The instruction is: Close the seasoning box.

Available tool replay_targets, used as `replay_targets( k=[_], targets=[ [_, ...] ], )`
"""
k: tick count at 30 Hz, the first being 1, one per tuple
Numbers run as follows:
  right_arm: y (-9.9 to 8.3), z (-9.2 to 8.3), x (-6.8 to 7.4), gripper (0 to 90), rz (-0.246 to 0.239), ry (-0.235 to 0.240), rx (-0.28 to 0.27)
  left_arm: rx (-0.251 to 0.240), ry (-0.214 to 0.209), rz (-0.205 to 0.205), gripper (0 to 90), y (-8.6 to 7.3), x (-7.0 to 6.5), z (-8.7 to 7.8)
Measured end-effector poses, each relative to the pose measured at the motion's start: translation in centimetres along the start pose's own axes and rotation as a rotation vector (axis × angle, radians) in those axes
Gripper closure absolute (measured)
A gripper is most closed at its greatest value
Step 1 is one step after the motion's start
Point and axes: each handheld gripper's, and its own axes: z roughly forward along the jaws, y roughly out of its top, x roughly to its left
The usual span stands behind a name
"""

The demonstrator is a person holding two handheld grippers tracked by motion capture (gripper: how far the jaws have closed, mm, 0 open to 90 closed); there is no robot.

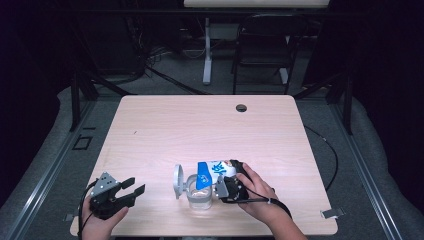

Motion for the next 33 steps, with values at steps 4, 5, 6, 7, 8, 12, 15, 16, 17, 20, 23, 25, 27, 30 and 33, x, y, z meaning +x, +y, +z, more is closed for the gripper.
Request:
replay_targets(
  k=[4,5,6,7,8,12,15,16,17,20,23,25,27,30,33],
  targets=[
    [0.01,0.1,-0.01,40.3,-0.016,-0.007,-0.001,-0.001,0.001,0.0,51.0,-0.01,0.01,-0.01],
    [0.01,0.1,-0.01,40.3,-0.016,-0.007,-0.001,-0.001,0.001,0.0,51.0,-0.01,0.01,-0.01],
    [0.02,0.11,-0.02,40.3,-0.02,-0.008,-0.002,0.0,0.002,0.0,51.0,-0.01,0.02,-0.02],
    [0.08,0.04,-0.1,40.3,-0.034,-0.01,0.009,0.0,0.002,0.0,50.9,-0.01,0.03,-0.02],
    [0.15,-0.07,-0.17,40.4,-0.053,-0.018,0.021,0.0,0.003,-0.002,51.0,-0.01,0.03,-0.03],
    [0.1,0.02,-0.13,40.4,-0.059,-0.021,0.011,-0.001,0.004,-0.003,50.9,-0.02,0.04,-0.04],
    [0.1,0.03,-0.12,40.4,-0.069,-0.025,0.009,-0.001,0.004,-0.003,50.9,-0.03,0.06,-0.04],
    [0.1,0.04,-0.12,40.4,-0.07,-0.027,0.008,-0.001,0.004,-0.003,50.9,-0.02,0.06,-0.04],
    [0.09,0.04,-0.12,40.4,-0.074,-0.028,0.007,-0.001,0.004,-0.003,50.9,-0.02,0.06,-0.04],
    [0.17,-0.13,-0.25,40.4,-0.105,-0.037,0.032,-0.002,0.004,-0.002,50.9,-0.02,0.07,-0.04],
    [0.1,-0.03,-0.16,40.4,-0.104,-0.041,0.019,-0.001,0.005,-0.002,50.9,-0.03,0.07,-0.03],
    [0.14,-0.1,-0.23,40.5,-0.12,-0.045,0.027,-0.002,0.004,-0.004,50.9,-0.05,0.07,-0.01],
    [0.14,-0.11,-0.22,40.5,-0.131,-0.051,0.026,-0.003,0.004,-0.003,50.9,-0.05,0.08,-0.01],
    [0.12,-0.09,-0.2,40.5,-0.132,-0.052,0.021,-0.003,0.004,-0.004,50.9,-0.06,0.09,-0.02],
    [0.09,-0.15,-0.19,40.6,-0.154,-0.058,0.019,-0.002,0.004,-0.006,50.9,-0.08,0.11,-0.02]
  ],
)
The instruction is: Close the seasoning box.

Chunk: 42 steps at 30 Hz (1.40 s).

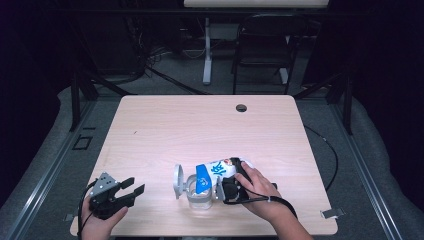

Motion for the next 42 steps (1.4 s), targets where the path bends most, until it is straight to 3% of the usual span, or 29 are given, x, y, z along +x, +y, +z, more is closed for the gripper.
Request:
replay_targets(
  k=[24,42],
  targets=[
    [0.11,-0.27,-0.41,41.0,-0.085,-0.014,0.022,0.003,0.0,0.001,50.9,-0.04,0.04,0.03],
    [0.4,-0.42,-0.85,41.1,-0.142,0.001,0.037,0.002,0.0,-0.005,50.9,-0.12,0.17,0.06]
  ],
)
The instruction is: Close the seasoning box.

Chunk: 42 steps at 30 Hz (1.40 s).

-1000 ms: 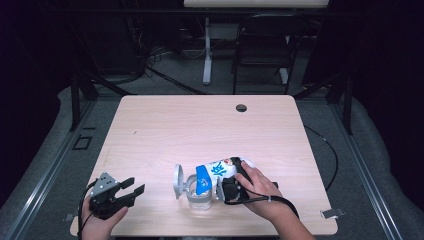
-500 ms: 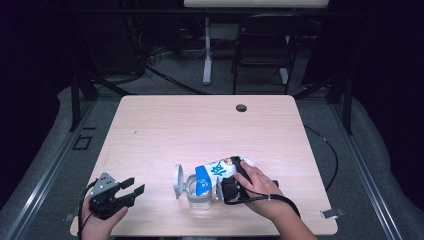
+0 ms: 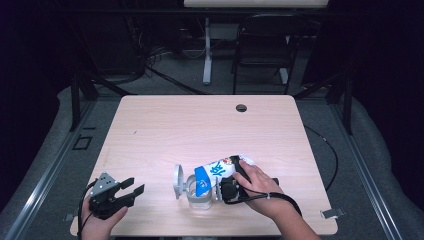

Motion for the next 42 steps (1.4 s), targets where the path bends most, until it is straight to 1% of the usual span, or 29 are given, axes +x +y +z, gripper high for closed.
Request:
replay_targets(
  k=[1,2,5,6,7,8,10,13,20,21,23,24,26,28,30,31,35,42],
  targets=[
    [0.08,-0.18,-0.14,41.2,-0.023,0.0,0.018,-0.001,0.0,0.0,50.8,0.0,0.01,0.0],
    [0.06,-0.13,-0.1,41.2,-0.019,0.0,0.01,-0.001,0.0,-0.002,50.9,-0.01,0.04,-0.02],
    [0.07,-0.15,-0.11,41.3,-0.025,0.001,0.009,0.001,0.002,-0.003,50.9,-0.01,0.05,-0.05],
    [0.22,-0.43,-0.28,41.4,-0.053,-0.011,0.036,0.0,0.002,-0.002,50.9,0.0,0.07,-0.06],
    [0.22,-0.43,-0.28,41.4,-0.053,-0.011,0.036,0.0,0.002,-0.002,50.9,0.0,0.07,-0.06],
    [0.2,-0.36,-0.25,41.5,-0.045,-0.001,0.025,0.0,0.003,-0.003,50.9,0.0,0.06,-0.06],
    [0.17,-0.3,-0.19,41.5,-0.038,-0.001,0.015,0.0,0.002,-0.003,50.9,0.0,0.05,-0.06],
    [0.2,-0.39,-0.26,41.6,-0.051,0.0,0.018,0.0,0.002,-0.002,50.9,0.0,0.07,-0.05],
    [0.22,-0.5,-0.37,41.7,-0.064,0.008,0.023,-0.001,0.002,-0.002,50.9,-0.01,0.1,-0.06],
    [0.26,-0.58,-0.44,41.7,-0.074,0.008,0.032,-0.001,0.002,-0.003,50.9,-0.01,0.1,-0.06],
    [0.27,-0.54,-0.43,41.8,-0.074,0.011,0.028,-0.001,0.001,-0.002,50.9,-0.01,0.11,-0.07],
    [0.32,-0.58,-0.5,41.9,-0.085,0.008,0.031,-0.001,0.001,-0.002,50.9,0.0,0.11,-0.08],
    [0.29,-0.56,-0.44,42.2,-0.078,0.009,0.026,-0.001,0.001,-0.003,50.9,0.0,0.11,-0.09],
    [0.33,-0.59,-0.5,42.2,-0.088,0.007,0.026,-0.001,0.001,-0.003,50.9,0.0,0.12,-0.08],
    [0.4,-0.72,-0.59,42.2,-0.102,0.004,0.037,-0.001,0.002,-0.002,50.9,0.0,0.12,-0.08],
    [0.37,-0.66,-0.52,42.2,-0.095,0.006,0.029,-0.001,0.002,-0.002,50.9,0.0,0.12,-0.08],
    [0.38,-0.65,-0.53,42.2,-0.1,0.005,0.024,0.0,0.002,-0.002,50.9,-0.02,0.16,-0.08],
    [0.44,-0.71,-0.54,42.3,-0.113,-0.002,0.034,0.001,0.003,-0.006,50.8,-0.04,0.18,-0.08]
  ],
)
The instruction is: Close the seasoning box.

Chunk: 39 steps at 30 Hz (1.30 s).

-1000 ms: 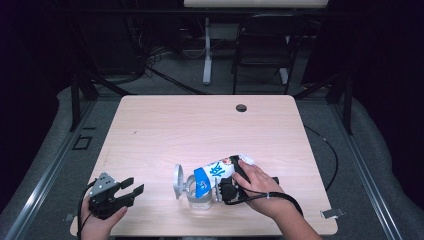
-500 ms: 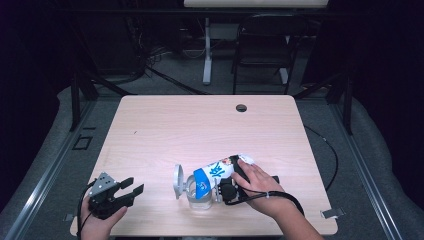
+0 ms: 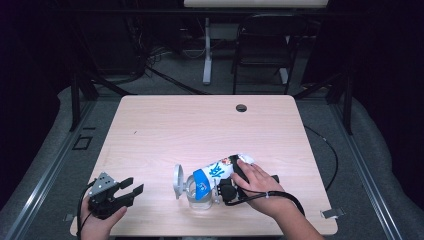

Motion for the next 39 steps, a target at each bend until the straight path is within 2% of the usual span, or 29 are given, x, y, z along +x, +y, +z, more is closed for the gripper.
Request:
replay_targets(
  k=[3,9,16,17,18,26,29,33,39],
  targets=[
    [0.08,-0.14,-0.09,42.3,-0.016,-0.007,0.017,0.0,0.0,0.002,50.9,0.01,0.02,-0.01],
    [0.08,0.05,0.0,42.3,-0.016,-0.019,-0.001,-0.001,0.0,0.0,50.8,0.0,-0.01,0.03],
    [0.23,-0.06,0.0,42.5,-0.02,-0.018,0.021,0.003,0.0,0.0,50.8,-0.02,0.07,-0.02],
    [0.33,-0.16,-0.07,42.5,-0.032,-0.024,0.036,0.002,0.001,0.0,50.8,-0.04,0.07,-0.01],
    [0.32,-0.06,0.03,42.6,-0.021,-0.024,0.026,0.001,0.001,-0.001,50.8,-0.05,0.07,0.01],
    [0.51,-0.24,-0.04,42.8,-0.047,-0.041,0.044,-0.001,0.001,0.0,50.8,-0.06,0.11,0.04],
    [0.49,-0.13,0.06,42.8,-0.048,-0.046,0.03,-0.001,0.001,-0.001,50.8,-0.07,0.11,0.04],
    [0.63,-0.3,-0.01,43.0,-0.073,-0.058,0.048,-0.001,0.002,-0.004,50.8,-0.09,0.15,0.04],
    [0.66,-0.25,0.13,43.2,-0.07,-0.063,0.029,0.0,0.003,-0.008,50.8,-0.1,0.16,0.0]
  ],
)
